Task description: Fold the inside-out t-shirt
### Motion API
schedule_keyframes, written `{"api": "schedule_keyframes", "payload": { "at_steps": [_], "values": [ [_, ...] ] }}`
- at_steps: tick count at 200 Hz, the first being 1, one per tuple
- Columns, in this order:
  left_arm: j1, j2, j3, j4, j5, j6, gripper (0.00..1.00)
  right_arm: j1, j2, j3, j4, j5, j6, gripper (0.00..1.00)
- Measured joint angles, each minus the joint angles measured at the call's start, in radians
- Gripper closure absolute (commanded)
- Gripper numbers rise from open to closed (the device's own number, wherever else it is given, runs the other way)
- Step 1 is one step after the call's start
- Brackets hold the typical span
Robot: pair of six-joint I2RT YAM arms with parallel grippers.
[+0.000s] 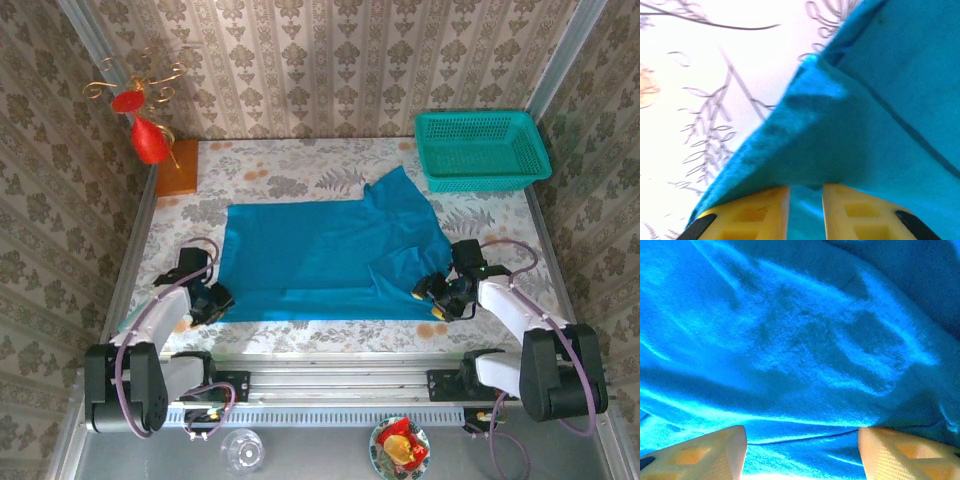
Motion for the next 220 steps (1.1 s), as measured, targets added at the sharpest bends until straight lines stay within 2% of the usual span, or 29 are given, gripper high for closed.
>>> {"api": "schedule_keyframes", "payload": {
  "at_steps": [43,83,117,156,189,220],
  "values": [
    [0.024,0.021,0.066,-0.044,0.007,0.021,0.73,0.010,-0.048,0.023,-0.074,-0.008,0.003,0.38],
    [0.023,0.116,0.282,-0.007,0.079,0.138,0.65,0.011,-0.051,0.226,-0.162,0.024,-0.038,0.38],
    [0.016,0.278,0.472,0.078,0.122,0.282,0.64,0.011,0.075,0.417,-0.169,0.042,-0.101,0.39],
    [0.007,0.529,0.740,0.095,0.092,0.427,0.63,0.011,0.248,0.568,-0.170,0.042,-0.145,0.40],
    [-0.005,0.714,0.978,0.068,0.035,0.532,0.70,0.011,0.327,0.647,-0.170,0.041,-0.168,0.40],
    [-0.006,0.857,1.108,0.043,-0.014,0.594,0.73,0.011,0.341,0.673,-0.180,0.042,-0.185,0.41]
  ]
}}
